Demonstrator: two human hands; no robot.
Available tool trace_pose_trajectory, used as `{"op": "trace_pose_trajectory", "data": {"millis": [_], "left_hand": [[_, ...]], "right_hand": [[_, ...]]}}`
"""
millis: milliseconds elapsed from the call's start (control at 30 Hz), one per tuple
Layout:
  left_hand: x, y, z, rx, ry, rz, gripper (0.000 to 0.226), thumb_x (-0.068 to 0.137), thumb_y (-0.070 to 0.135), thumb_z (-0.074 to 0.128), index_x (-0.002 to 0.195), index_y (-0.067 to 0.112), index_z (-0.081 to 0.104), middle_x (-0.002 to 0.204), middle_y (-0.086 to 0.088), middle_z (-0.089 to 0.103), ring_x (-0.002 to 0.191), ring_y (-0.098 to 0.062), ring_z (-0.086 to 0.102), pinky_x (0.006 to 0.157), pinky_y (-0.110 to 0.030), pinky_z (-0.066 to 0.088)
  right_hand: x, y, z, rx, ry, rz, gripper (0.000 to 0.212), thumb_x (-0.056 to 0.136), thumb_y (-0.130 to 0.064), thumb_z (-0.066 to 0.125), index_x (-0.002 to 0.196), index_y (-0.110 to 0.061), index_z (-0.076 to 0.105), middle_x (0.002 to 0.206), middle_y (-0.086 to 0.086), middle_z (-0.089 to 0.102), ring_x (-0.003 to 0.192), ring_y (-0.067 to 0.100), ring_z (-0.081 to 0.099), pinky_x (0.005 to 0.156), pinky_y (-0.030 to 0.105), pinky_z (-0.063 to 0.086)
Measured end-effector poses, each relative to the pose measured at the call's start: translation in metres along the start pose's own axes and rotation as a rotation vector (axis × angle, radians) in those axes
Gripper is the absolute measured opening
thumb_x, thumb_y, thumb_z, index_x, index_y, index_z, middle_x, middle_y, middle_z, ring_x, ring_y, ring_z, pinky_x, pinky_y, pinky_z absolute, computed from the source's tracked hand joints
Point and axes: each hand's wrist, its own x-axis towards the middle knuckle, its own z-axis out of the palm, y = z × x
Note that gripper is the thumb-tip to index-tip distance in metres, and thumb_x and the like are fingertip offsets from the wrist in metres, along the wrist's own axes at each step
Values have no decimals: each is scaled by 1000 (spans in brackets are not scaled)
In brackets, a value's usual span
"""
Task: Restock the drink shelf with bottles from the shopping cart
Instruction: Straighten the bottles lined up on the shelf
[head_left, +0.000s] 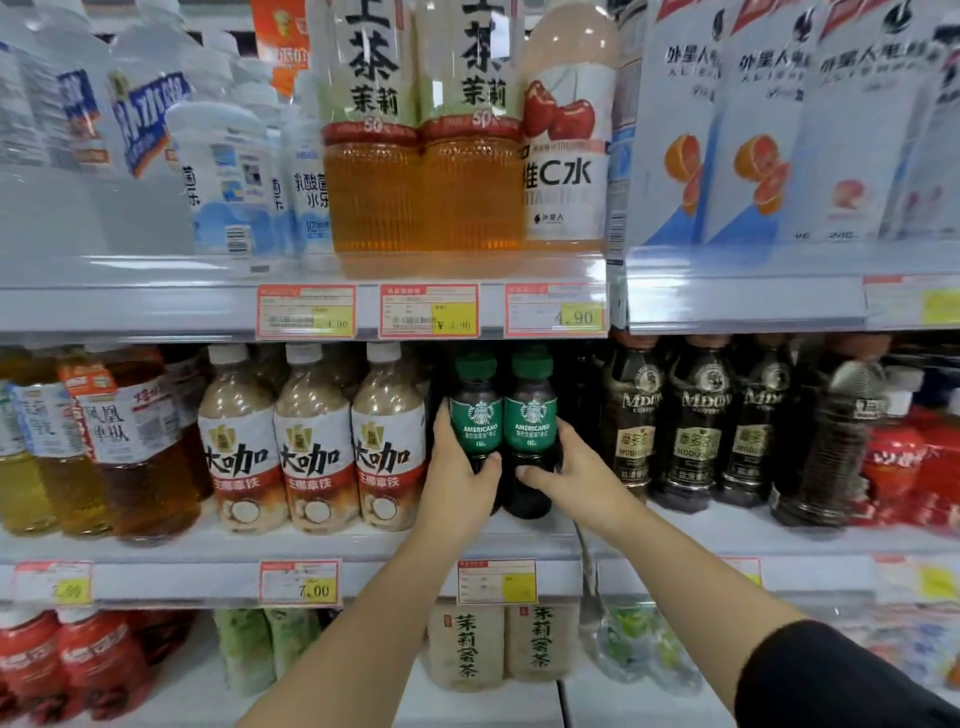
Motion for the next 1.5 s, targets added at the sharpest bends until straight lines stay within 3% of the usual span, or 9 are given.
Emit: {"op": "trace_pose_trajectory", "data": {"millis": [100,300,467,600,767,900,1100,1267,1500], "left_hand": [[0,1,-1,0,-6,7,72,90,3,53,146,22,13,131,8,44,117,-4,42,92,-13,30],[-1,0,-1,34,-5,27,70,90,2,52,145,24,14,126,12,43,116,-3,42,79,5,30],[-8,3,-1,71,33,51,80,88,9,57,148,26,7,145,5,34,133,-9,32,111,-28,29],[-43,24,7,244,178,291,72,92,17,53,144,38,9,149,14,17,137,9,12,108,-6,12],[-46,47,50,251,34,484,47,91,18,50,136,26,39,136,9,39,122,17,29,100,-1,21],[-32,61,96,185,-53,330,66,90,21,59,144,29,23,145,9,22,125,6,27,95,2,16],[-14,64,132,111,-58,103,89,88,21,61,147,35,-4,154,2,8,135,-26,33,103,-40,37],[-16,62,135,153,-7,126,85,90,8,55,147,33,-3,153,-2,15,130,-25,40,91,-29,40],[-16,58,125,189,-101,152,89,89,11,58,147,32,-6,154,2,4,136,-20,30,98,-23,31]], "right_hand": [[1,-2,-1,-25,-10,-40,64,85,-8,64,139,-19,32,119,-9,51,112,5,47,75,-6,33],[2,-2,-3,-6,-64,-63,63,85,-8,63,138,-25,32,123,-10,51,117,5,46,77,-7,33],[-10,-10,-5,25,-56,-116,65,82,-17,69,128,-37,29,121,-23,47,113,-12,44,88,-1,33],[-45,-11,-16,-210,142,-284,63,84,-24,67,133,-38,30,122,-34,35,115,-17,34,101,12,29],[-78,5,-72,-400,607,-533,26,84,-17,58,109,-14,63,109,-6,58,108,8,52,96,15,38],[-90,20,-121,-424,918,-424,29,82,-18,56,109,-10,61,114,7,54,111,15,45,99,10,27],[-90,28,-163,-437,980,-243,49,82,-13,64,128,-12,48,137,12,40,130,22,33,103,9,17],[-77,31,-173,-453,878,-63,78,80,-21,70,144,-14,25,148,6,33,137,21,27,108,26,22],[-71,31,-178,-365,928,-54,75,78,-19,72,141,-11,32,139,10,41,130,24,37,106,29,28]]}}
